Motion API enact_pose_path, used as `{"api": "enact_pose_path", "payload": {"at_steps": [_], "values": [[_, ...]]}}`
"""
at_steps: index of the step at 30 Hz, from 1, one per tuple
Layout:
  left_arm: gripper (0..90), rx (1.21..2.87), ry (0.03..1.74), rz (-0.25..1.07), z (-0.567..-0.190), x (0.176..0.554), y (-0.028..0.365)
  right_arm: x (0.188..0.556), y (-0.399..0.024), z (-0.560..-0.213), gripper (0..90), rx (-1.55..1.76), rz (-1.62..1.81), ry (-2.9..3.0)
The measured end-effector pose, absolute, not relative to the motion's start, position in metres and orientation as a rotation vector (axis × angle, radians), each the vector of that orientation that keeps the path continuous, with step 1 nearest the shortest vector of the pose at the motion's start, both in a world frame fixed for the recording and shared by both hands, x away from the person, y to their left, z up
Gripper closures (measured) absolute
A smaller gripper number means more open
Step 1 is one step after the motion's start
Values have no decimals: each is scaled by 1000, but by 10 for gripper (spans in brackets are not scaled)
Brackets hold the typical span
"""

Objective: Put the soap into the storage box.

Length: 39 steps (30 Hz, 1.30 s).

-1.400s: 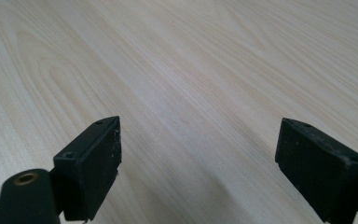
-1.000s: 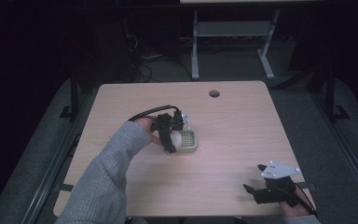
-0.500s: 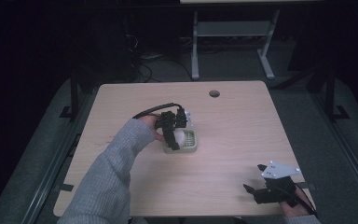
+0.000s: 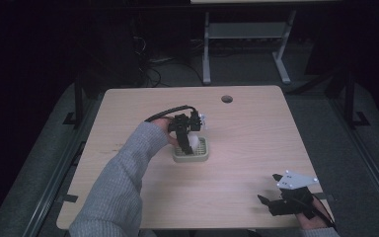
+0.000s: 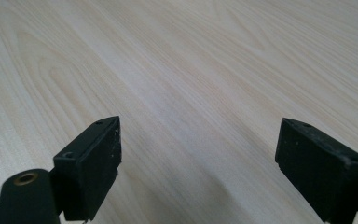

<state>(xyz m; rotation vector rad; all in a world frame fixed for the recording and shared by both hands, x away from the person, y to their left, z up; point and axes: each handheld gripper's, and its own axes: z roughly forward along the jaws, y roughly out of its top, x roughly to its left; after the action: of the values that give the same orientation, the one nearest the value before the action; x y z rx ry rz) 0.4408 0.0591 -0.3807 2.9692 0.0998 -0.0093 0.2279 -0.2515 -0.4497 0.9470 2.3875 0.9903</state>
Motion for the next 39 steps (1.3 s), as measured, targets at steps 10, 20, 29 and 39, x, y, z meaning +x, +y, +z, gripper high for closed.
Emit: {"api": "enact_pose_path", "payload": {"at_steps": [10, 20, 29, 39], "values": [[243, 2984, 129, -27, -394, 450, 58, 228, -252, -449, 139, 941, 987, 2387], [243, 3006, 119, -40, -406, 452, 50, 227, -252, -449, 139, 942, 997, 2384], [242, 3021, 113, -52, -409, 453, 48, 227, -252, -449, 139, 940, 993, 2386], [241, 3018, 152, -81, -410, 455, 50, 227, -252, -449, 139, 941, 993, 2386]]}}
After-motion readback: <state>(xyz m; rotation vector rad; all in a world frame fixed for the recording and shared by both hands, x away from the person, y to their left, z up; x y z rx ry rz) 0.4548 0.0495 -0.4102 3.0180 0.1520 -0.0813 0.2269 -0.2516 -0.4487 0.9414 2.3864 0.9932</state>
